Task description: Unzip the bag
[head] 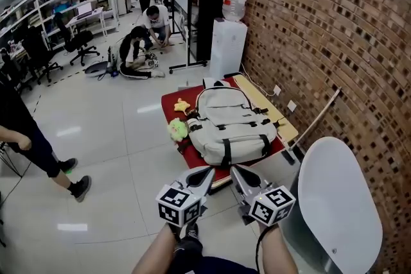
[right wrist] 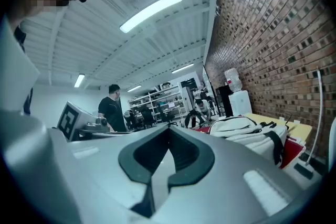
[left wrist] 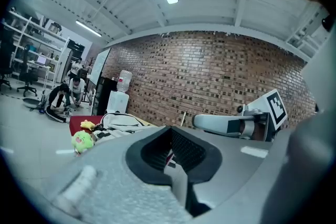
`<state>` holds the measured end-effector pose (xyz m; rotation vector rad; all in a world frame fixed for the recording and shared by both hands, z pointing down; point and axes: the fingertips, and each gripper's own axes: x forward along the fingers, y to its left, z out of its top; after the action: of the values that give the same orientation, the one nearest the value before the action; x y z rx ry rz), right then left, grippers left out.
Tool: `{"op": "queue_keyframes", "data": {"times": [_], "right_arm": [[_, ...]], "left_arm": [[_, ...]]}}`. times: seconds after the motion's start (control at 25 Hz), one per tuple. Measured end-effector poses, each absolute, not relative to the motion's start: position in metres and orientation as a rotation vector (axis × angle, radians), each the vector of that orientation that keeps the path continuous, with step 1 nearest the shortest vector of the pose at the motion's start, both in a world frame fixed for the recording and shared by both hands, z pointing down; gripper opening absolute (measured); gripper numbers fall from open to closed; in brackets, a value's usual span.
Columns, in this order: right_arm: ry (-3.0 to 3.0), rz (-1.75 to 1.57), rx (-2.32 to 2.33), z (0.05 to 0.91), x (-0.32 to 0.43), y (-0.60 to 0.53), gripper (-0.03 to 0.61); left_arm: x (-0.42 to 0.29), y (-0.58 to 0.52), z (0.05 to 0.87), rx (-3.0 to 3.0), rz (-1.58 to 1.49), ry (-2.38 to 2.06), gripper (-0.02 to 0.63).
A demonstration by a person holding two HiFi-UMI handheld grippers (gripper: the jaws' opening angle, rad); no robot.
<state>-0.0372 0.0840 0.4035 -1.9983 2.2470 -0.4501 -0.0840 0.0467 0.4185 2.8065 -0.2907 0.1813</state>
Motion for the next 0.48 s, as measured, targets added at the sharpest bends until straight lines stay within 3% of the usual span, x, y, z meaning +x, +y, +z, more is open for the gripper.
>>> {"op": "queue_keyframes", "data": {"times": [0.48], "right_arm": [[2.257,-0.431,-2.174,0.402,0.034,-0.029,0.006]], "left_arm": [[-0.026,-0.090,0.447,2.734,0.213,-0.278,0.003]]}}
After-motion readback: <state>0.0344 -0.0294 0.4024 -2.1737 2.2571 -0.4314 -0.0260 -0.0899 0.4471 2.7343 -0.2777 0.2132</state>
